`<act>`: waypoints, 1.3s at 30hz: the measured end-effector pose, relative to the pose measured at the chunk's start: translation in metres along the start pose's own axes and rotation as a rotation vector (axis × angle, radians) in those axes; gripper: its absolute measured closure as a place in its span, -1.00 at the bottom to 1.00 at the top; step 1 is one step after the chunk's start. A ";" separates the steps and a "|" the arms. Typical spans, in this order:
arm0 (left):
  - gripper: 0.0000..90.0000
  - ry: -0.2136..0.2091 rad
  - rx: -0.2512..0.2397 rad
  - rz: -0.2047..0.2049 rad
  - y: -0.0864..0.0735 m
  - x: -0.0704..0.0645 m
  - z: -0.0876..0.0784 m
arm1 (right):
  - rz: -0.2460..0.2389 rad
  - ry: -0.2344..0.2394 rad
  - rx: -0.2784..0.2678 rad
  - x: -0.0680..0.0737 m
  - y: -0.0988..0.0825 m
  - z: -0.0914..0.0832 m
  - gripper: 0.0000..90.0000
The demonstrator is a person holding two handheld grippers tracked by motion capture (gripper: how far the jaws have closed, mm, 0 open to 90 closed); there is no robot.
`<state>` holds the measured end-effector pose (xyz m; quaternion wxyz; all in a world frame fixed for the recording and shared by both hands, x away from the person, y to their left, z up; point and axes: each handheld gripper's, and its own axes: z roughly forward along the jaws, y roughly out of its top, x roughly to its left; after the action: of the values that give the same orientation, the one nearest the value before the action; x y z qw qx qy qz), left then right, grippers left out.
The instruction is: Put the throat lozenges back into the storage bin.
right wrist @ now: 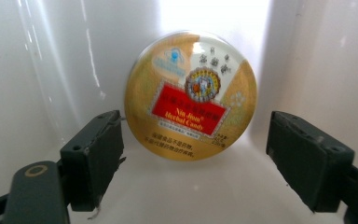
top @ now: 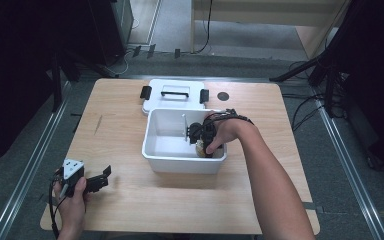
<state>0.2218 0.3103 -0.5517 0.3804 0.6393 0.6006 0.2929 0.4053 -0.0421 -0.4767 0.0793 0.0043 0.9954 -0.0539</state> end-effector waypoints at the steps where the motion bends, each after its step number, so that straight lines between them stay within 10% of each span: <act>1: -1.00 0.000 0.000 0.000 0.000 0.000 0.000 | 0.000 -0.003 -0.008 0.000 0.000 0.000 -0.54; 39: -1.00 0.006 -0.003 0.007 0.000 -0.001 0.001 | 0.048 0.001 -0.215 -0.004 -0.024 -0.065 0.64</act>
<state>0.2224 0.3094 -0.5519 0.3784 0.6401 0.5990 0.2971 0.3984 -0.0592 -0.4096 0.0798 0.0195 0.9951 0.0549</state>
